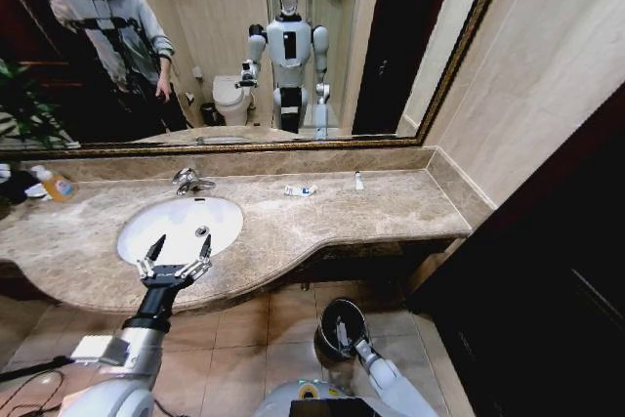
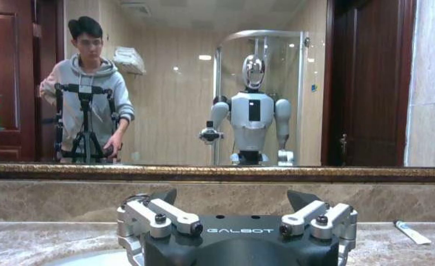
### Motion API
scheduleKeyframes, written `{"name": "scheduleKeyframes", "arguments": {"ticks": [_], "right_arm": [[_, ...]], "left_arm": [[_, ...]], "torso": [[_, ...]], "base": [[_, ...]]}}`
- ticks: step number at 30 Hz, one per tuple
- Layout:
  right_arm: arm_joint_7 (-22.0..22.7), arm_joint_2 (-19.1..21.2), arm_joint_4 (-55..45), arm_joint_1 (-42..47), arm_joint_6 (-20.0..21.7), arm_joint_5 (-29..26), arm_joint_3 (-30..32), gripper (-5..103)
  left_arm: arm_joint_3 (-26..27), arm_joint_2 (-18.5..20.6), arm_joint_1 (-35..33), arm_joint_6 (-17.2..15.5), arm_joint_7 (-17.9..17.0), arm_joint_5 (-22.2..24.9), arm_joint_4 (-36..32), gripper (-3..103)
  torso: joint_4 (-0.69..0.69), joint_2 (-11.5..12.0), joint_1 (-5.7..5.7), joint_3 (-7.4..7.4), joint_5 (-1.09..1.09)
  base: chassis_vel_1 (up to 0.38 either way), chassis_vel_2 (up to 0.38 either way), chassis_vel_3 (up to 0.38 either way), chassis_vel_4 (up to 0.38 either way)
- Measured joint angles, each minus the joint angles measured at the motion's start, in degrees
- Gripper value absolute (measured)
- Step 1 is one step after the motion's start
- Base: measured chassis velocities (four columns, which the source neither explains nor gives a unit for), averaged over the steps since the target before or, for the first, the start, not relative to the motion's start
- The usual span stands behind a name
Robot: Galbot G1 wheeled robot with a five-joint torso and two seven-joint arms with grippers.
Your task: Pick up the trash from the sink and place it in the trash bin.
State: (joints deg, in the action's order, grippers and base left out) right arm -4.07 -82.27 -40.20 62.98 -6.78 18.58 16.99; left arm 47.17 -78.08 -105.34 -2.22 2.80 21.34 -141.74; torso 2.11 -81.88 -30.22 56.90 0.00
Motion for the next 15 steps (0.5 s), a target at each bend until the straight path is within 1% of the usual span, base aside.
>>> {"name": "scheduleKeyframes", "arguments": {"ticks": [3,6,7,10,11,13,14,15], "right_arm": [[0.01,0.52,-1.63,0.94,0.02,-1.12,0.01,100],[0.12,2.20,-8.35,4.43,1.01,-4.85,-0.68,100],[0.12,2.20,-8.35,4.43,1.01,-4.85,-0.68,100],[0.73,4.38,-17.80,9.41,1.29,-7.22,-0.95,100],[0.73,4.38,-17.80,9.41,1.29,-7.22,-0.95,100],[1.70,5.53,-24.57,13.08,0.91,-10.58,-0.19,100],[1.70,5.53,-24.57,13.08,0.91,-10.58,-0.19,100],[2.40,6.22,-28.31,15.31,0.05,-12.11,0.44,100]], "left_arm": [[0.00,0.00,0.00,0.00,0.00,0.00,0.00,100],[0.00,0.00,0.00,0.00,0.00,0.00,0.00,100],[0.00,0.00,0.00,0.00,0.00,0.00,0.00,100],[0.00,0.00,0.00,0.00,0.00,0.00,0.00,100],[0.00,0.00,0.00,0.00,0.00,0.00,0.00,100],[0.00,0.00,0.00,0.00,0.00,0.00,0.00,100],[0.00,0.00,0.00,0.00,0.00,0.00,0.00,100],[0.00,0.00,0.00,0.00,0.00,0.00,0.00,100]], "torso": [[0.00,0.00,0.00,0.00,0.00],[0.00,0.00,0.00,0.00,0.01],[0.00,0.00,0.00,0.00,0.01],[0.00,-0.01,0.00,0.00,0.00],[0.00,-0.01,0.00,0.00,0.00],[0.00,0.00,0.00,0.00,0.01],[0.00,0.00,0.00,0.00,0.01],[0.00,-0.01,0.00,0.00,0.01]], "base": [[0.000,0.000,0.000,0.000],[0.000,0.000,0.000,0.000],[0.000,0.000,0.000,0.000],[0.000,0.000,0.000,0.000],[0.000,0.000,0.000,0.000],[0.000,0.000,0.000,0.000],[0.000,0.000,0.000,0.000],[0.000,0.000,0.000,0.000]]}}
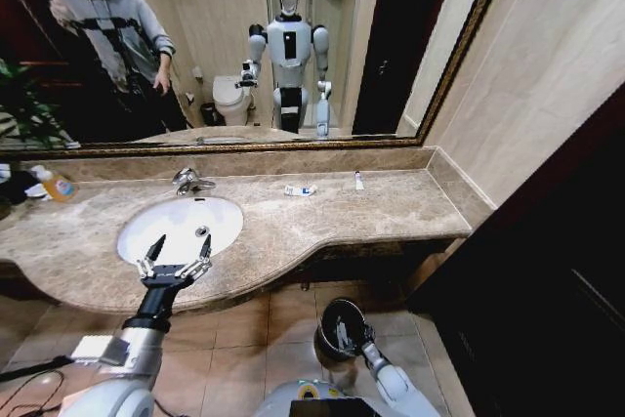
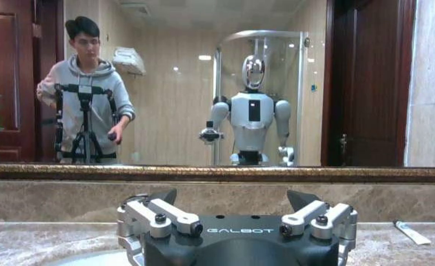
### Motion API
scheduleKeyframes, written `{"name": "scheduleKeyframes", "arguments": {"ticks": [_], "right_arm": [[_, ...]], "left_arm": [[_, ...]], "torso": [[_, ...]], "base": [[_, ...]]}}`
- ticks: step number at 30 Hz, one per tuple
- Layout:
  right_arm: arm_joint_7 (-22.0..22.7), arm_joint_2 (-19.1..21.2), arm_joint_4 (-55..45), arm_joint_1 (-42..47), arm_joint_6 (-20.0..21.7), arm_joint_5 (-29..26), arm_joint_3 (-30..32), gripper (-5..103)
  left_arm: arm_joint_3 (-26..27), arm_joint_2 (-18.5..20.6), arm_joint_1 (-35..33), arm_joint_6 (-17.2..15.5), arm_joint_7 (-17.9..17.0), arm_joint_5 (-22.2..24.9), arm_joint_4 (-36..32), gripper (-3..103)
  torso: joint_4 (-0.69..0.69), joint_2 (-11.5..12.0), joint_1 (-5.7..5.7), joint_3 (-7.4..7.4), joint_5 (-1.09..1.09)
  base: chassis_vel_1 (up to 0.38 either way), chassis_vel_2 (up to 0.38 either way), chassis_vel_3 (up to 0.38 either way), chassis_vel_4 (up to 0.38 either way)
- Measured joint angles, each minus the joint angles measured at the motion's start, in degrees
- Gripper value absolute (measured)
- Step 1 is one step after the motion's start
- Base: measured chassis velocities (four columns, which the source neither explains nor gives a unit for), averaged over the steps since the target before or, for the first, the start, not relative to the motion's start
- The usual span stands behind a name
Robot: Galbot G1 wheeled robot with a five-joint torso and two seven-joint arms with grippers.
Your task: Pick up the trash from the sink and place it in the trash bin.
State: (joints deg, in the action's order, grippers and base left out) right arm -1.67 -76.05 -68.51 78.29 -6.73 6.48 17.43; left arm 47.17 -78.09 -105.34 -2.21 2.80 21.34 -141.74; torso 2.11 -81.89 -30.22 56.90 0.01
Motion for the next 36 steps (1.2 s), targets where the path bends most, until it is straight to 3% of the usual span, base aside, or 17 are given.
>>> {"name": "scheduleKeyframes", "arguments": {"ticks": [3,12,21,29,36], "right_arm": [[2.05,1.41,-9.13,5.48,-2.05,-3.16,2.09,100],[7.62,2.28,-26.78,18.02,-5.79,-3.41,5.53,100],[9.87,3.55,-43.44,24.37,-6.50,-5.25,6.01,100],[10.10,6.03,-49.49,19.18,-3.30,-6.74,6.06,100],[9.24,8.44,-44.81,2.14,3.09,-10.61,4.55,100]], "left_arm": [[0.00,0.00,0.00,0.00,0.00,0.00,0.00,100],[0.00,0.00,0.00,0.00,0.00,0.00,0.01,100],[0.00,0.00,0.00,0.00,0.00,0.00,0.00,100],[0.00,0.00,0.00,0.00,0.00,0.00,0.00,100],[0.00,0.00,0.00,0.00,0.00,0.00,0.00,100]], "torso": [[-0.01,0.00,0.00,0.00,0.00],[-0.01,0.00,0.00,0.00,-0.01],[0.00,0.00,0.00,0.00,-0.01],[-0.01,0.00,0.00,0.00,-0.02],[0.01,0.01,-0.01,0.01,0.00]], "base": [[0.000,0.000,0.000,0.000],[0.000,0.000,0.000,0.000],[0.000,0.000,0.000,0.000],[0.000,0.000,0.000,0.000],[0.000,0.000,0.000,0.000]]}}
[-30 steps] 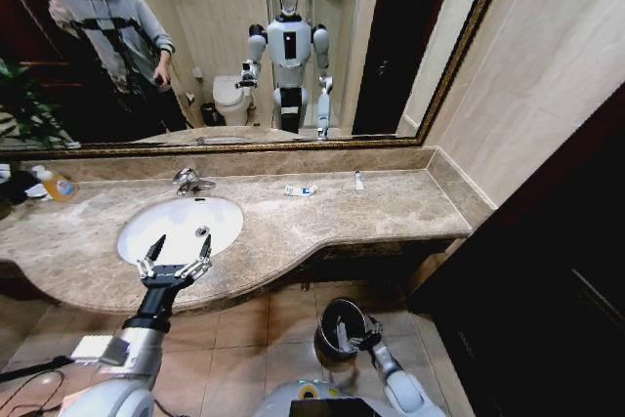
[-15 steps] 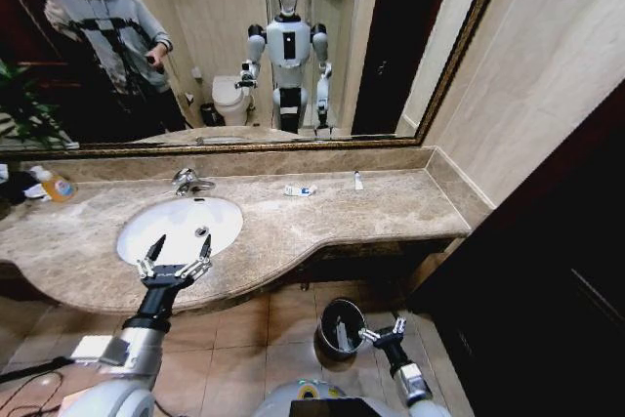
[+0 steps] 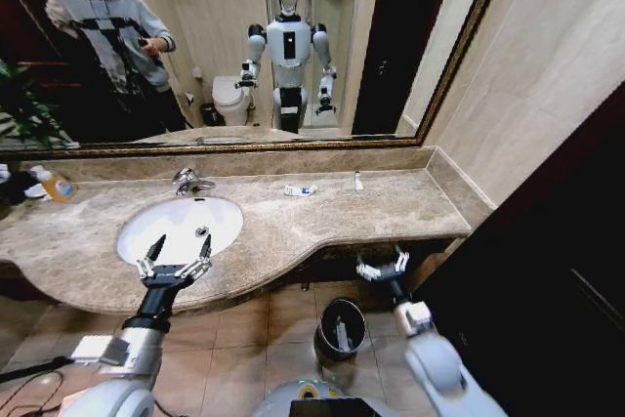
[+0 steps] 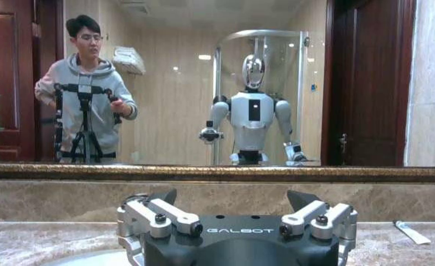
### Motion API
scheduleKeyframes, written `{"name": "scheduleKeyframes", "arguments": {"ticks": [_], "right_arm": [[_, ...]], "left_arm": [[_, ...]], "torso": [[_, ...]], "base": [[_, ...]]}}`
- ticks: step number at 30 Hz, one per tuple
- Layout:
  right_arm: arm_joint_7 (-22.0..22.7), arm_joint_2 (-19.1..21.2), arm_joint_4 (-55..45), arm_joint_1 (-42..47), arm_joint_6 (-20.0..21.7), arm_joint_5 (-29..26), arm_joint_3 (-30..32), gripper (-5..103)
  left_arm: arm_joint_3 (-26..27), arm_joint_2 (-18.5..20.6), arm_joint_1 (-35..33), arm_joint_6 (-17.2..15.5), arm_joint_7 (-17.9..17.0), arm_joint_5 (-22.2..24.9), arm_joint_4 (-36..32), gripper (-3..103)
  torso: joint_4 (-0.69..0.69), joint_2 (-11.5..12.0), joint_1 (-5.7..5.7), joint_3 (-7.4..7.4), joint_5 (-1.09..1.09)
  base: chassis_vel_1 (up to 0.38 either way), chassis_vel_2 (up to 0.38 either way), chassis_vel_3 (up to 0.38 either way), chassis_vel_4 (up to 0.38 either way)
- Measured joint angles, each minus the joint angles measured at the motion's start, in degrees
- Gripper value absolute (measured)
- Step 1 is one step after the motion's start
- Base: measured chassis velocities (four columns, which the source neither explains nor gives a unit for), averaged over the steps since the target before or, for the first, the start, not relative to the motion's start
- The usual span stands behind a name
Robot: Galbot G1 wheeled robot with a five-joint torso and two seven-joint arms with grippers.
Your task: Pick up the trash from the sink and place it in the trash bin.
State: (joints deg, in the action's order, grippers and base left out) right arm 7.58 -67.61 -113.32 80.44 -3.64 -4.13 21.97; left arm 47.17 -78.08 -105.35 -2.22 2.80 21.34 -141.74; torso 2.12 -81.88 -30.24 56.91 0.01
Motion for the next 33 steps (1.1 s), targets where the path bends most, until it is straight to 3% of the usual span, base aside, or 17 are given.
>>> {"name": "scheduleKeyframes", "arguments": {"ticks": [4,12,20,25,33], "right_arm": [[-0.61,0.15,3.68,-7.77,3.19,-2.13,-2.09,100],[-2.89,1.68,11.94,-19.53,4.14,-3.25,-5.31,100],[-2.88,1.11,18.93,-31.55,11.60,-11.87,-10.18,100],[0.71,-1.74,27.70,-41.62,17.20,-16.15,-13.13,100],[0.65,-6.15,39.84,-49.56,17.98,-16.97,-13.51,100]], "left_arm": [[0.00,0.00,0.00,0.00,0.00,0.00,0.00,100],[0.00,0.00,0.01,0.00,0.00,0.00,0.00,100],[0.00,0.00,0.00,0.00,0.00,0.00,0.00,100],[0.00,0.00,0.00,0.00,0.00,0.00,0.00,100],[0.00,0.00,0.00,0.00,0.00,0.00,0.00,100]], "torso": [[0.00,0.00,0.00,0.00,-0.01],[-0.01,0.00,0.00,0.00,0.00],[-0.01,0.00,0.00,0.00,-0.02],[0.00,0.00,0.00,0.00,-0.02],[-0.01,0.00,0.01,0.00,-0.01]], "base": [[0.000,0.000,0.000,0.000],[0.000,0.000,0.000,0.000],[0.000,0.000,0.000,0.000],[0.000,0.000,0.000,0.000],[0.000,0.000,0.000,0.000]]}}
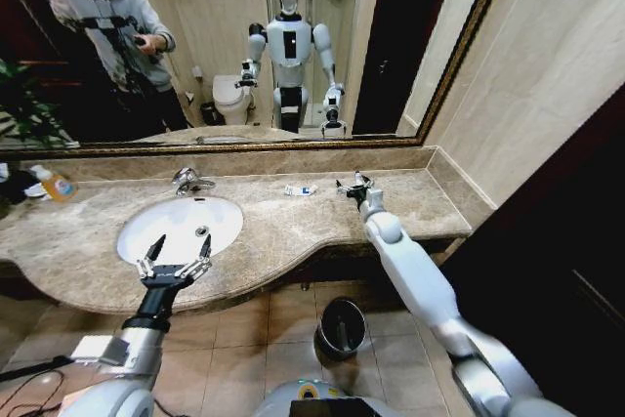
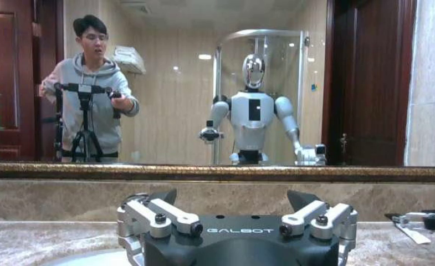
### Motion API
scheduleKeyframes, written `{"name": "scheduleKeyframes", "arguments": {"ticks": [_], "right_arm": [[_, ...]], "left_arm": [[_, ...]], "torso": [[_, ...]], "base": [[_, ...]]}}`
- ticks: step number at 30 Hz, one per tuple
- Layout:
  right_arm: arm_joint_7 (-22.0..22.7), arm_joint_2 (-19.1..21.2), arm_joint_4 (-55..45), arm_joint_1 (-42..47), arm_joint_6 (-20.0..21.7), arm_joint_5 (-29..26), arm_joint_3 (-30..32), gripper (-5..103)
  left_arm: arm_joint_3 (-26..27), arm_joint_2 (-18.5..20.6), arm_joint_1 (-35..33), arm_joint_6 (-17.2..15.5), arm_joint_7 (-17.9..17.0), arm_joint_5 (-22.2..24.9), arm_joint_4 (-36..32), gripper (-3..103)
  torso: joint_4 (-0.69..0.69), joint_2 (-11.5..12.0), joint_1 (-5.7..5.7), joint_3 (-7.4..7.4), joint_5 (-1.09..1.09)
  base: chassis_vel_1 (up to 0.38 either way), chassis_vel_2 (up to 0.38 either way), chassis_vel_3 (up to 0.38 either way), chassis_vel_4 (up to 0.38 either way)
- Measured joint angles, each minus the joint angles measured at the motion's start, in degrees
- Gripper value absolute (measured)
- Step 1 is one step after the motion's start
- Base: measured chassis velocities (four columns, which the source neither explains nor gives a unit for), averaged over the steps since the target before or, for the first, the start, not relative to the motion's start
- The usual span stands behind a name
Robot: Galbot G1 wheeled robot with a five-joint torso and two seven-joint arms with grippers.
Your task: Pick up the trash from the sink and place it in the trash bin.
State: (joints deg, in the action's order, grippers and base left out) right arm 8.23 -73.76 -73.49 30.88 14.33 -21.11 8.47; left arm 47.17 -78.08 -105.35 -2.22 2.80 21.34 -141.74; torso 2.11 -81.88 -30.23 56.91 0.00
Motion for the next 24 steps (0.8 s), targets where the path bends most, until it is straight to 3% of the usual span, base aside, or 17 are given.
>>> {"name": "scheduleKeyframes", "arguments": {"ticks": [5,12,24], "right_arm": [[-0.71,-1.84,5.37,-1.86,-0.90,0.12,0.98,100],[-0.37,-0.88,8.71,-1.34,-2.45,0.62,4.57,100],[-2.64,-2.69,15.99,-4.53,-5.72,1.32,3.76,100]], "left_arm": [[0.00,0.00,0.00,0.00,0.00,0.00,0.00,100],[0.00,0.00,0.00,0.00,0.00,0.00,0.00,100],[0.00,0.00,0.00,0.00,0.00,0.00,0.00,100]], "torso": [[0.02,0.00,0.00,0.00,0.00],[-0.02,-0.01,0.01,-0.01,0.00],[0.00,-0.01,0.01,-0.01,0.00]], "base": [[0.000,0.000,0.000,0.000],[0.000,0.000,0.000,0.000],[0.000,0.000,0.000,0.000]]}}
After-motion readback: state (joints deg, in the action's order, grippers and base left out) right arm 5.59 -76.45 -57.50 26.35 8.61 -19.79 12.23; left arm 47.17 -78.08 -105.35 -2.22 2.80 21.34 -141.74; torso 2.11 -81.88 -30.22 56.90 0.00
